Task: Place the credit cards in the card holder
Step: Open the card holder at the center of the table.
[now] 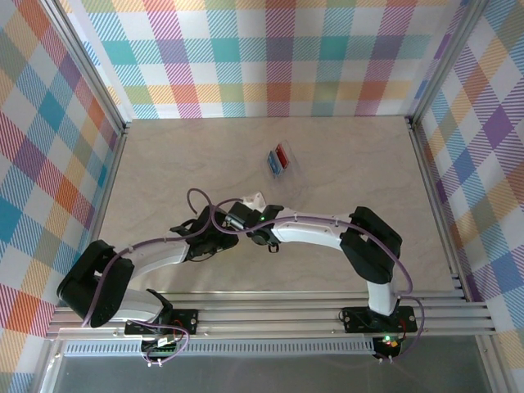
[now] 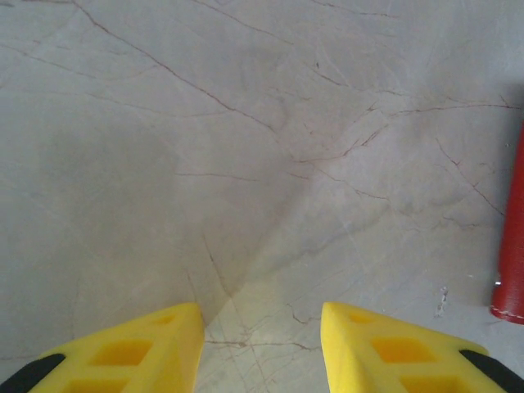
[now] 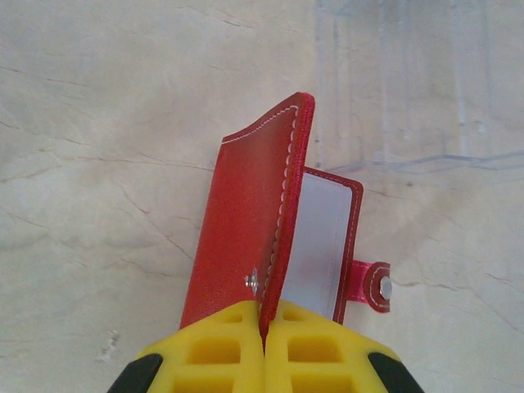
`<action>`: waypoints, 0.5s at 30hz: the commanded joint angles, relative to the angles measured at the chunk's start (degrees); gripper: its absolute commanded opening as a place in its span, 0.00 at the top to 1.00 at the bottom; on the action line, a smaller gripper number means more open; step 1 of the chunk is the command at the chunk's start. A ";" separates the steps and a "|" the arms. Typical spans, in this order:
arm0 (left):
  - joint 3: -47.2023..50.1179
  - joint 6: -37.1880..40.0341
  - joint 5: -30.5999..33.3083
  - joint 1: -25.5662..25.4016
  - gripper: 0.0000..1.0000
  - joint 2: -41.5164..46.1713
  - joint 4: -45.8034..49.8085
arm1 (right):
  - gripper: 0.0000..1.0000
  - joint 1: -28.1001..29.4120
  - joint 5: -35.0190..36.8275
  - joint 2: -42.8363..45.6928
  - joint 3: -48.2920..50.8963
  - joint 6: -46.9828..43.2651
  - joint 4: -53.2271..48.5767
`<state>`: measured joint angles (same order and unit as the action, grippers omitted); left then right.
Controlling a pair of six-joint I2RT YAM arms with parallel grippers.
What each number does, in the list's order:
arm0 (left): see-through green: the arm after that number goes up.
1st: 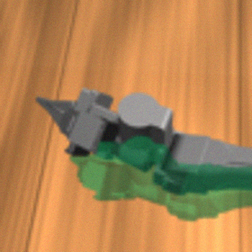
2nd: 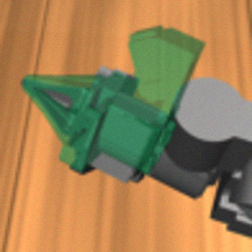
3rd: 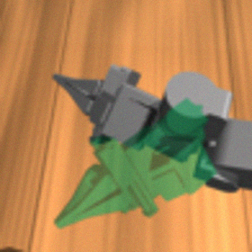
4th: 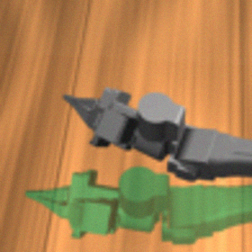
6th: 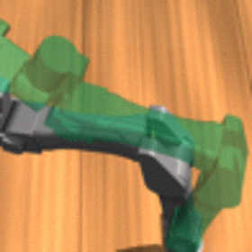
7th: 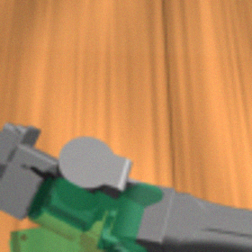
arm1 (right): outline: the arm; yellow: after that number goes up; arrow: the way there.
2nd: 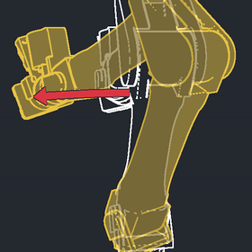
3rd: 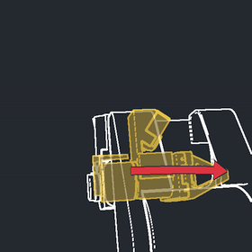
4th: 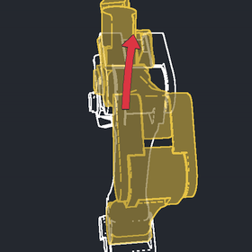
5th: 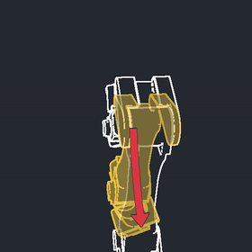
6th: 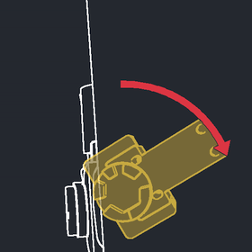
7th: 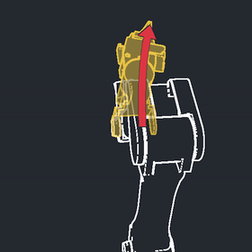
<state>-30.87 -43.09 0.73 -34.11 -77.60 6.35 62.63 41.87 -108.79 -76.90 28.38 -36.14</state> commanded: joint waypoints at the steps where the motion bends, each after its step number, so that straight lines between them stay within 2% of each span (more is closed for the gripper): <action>1: 1.07 0.30 1.05 1.74 0.56 2.47 3.70 | 1.00 2.00 6.33 -2.70 -2.16 1.87 -8.90; 5: 1.84 1.15 -0.41 4.81 0.56 5.37 5.08 | 1.00 2.32 6.02 -4.05 -2.42 1.50 -8.77; 8: 2.81 1.66 -1.39 7.08 0.55 8.42 6.27 | 1.00 2.33 2.62 -5.44 -2.00 -0.34 -6.09; 15: 3.66 2.33 -2.44 10.03 0.54 13.79 9.04 | 0.84 2.15 -10.81 -3.95 1.32 -4.46 3.93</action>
<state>-28.32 -41.98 -0.58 -25.65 -65.91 13.06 64.58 41.39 -112.31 -78.08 26.15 -36.34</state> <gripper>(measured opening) 0.461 0.147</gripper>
